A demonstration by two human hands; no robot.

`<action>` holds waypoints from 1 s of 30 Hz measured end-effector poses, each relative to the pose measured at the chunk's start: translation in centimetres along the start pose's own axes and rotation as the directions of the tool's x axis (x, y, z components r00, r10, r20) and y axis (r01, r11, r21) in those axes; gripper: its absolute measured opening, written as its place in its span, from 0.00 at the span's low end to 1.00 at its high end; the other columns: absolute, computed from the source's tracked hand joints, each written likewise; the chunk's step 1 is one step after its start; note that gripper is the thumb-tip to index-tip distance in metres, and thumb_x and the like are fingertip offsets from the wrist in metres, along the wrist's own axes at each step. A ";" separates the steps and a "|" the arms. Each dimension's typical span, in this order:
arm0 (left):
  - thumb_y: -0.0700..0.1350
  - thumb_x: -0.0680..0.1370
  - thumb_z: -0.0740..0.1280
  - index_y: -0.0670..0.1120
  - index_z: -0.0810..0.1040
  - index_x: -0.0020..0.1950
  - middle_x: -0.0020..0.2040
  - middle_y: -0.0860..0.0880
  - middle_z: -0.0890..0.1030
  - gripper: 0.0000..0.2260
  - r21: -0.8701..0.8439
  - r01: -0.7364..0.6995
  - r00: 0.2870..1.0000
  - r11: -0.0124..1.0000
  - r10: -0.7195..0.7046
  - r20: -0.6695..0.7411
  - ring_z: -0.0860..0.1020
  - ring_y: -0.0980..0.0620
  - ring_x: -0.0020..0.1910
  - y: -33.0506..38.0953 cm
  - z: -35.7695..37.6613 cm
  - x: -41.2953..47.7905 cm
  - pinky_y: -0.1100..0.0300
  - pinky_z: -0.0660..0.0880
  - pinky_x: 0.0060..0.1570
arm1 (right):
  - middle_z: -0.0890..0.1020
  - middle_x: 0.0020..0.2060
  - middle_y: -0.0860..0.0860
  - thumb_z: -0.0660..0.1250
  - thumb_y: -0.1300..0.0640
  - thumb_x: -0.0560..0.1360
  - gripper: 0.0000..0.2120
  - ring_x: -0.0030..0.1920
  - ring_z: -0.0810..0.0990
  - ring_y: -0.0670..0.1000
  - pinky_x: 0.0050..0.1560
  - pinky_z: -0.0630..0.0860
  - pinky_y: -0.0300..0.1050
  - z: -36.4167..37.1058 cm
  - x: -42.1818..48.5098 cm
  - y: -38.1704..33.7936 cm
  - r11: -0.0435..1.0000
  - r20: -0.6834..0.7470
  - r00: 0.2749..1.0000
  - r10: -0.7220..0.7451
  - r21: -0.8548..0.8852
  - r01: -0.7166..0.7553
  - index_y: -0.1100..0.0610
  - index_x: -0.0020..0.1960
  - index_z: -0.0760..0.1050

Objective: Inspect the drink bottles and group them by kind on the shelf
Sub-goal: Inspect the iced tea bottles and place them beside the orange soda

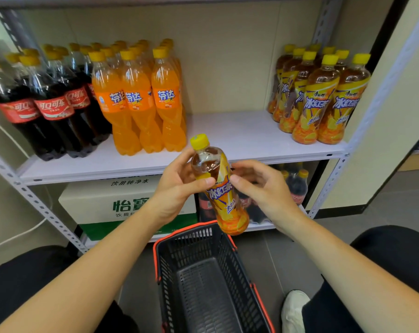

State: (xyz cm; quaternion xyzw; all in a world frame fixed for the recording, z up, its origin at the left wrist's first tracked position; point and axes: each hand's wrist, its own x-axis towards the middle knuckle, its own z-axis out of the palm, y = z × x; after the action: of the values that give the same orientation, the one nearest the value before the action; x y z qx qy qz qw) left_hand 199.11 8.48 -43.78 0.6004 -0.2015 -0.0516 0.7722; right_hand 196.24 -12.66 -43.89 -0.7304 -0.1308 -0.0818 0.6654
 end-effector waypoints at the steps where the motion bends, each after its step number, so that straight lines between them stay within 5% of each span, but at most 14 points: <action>1: 0.35 0.69 0.77 0.44 0.72 0.72 0.63 0.44 0.82 0.33 0.023 -0.007 1.000 1.000 0.007 0.007 0.80 0.43 0.61 0.0 0.2 0.0 0.49 0.79 0.60 | 0.86 0.49 0.50 0.77 0.45 0.69 0.16 0.50 0.85 0.50 0.52 0.82 0.45 0.1 0.0 -0.3 0.999 -0.033 0.999 -0.040 0.009 0.041 0.47 0.55 0.83; 10: 0.34 0.67 0.79 0.46 0.73 0.70 0.58 0.53 0.85 0.33 0.201 -0.050 0.998 0.978 0.056 -0.021 0.83 0.54 0.56 0.0 1.1 -0.3 0.61 0.79 0.52 | 0.85 0.40 0.49 0.78 0.63 0.72 0.12 0.41 0.84 0.46 0.46 0.80 0.38 0.4 -0.1 -0.7 0.983 -0.103 0.978 -0.181 -0.011 0.181 0.49 0.50 0.83; 21: 0.33 0.67 0.77 0.43 0.72 0.73 0.60 0.49 0.84 0.35 0.142 -0.027 0.998 0.990 0.035 -0.054 0.81 0.41 0.61 -0.1 0.9 0.0 0.44 0.79 0.61 | 0.85 0.41 0.51 0.68 0.76 0.74 0.16 0.44 0.84 0.49 0.47 0.81 0.41 -0.3 0.1 -1.8 0.933 0.063 0.998 -0.013 0.361 -0.011 0.59 0.53 0.83; 30: 0.40 0.66 0.79 0.42 0.71 0.73 0.61 0.42 0.83 0.36 0.060 0.002 0.997 0.998 0.003 -0.075 0.81 0.40 0.60 0.0 0.5 0.0 0.42 0.77 0.62 | 0.86 0.43 0.51 0.72 0.70 0.71 0.17 0.46 0.84 0.49 0.50 0.81 0.41 -0.4 -0.3 -2.0 0.938 0.105 0.994 0.003 0.344 -0.039 0.56 0.55 0.84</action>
State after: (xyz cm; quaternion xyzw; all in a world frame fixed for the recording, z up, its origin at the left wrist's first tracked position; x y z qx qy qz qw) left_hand 198.96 8.06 -43.67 0.6248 -0.1738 -0.0228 0.7608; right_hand 195.40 -12.88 -42.01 -0.6067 -0.1695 -0.0125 0.7765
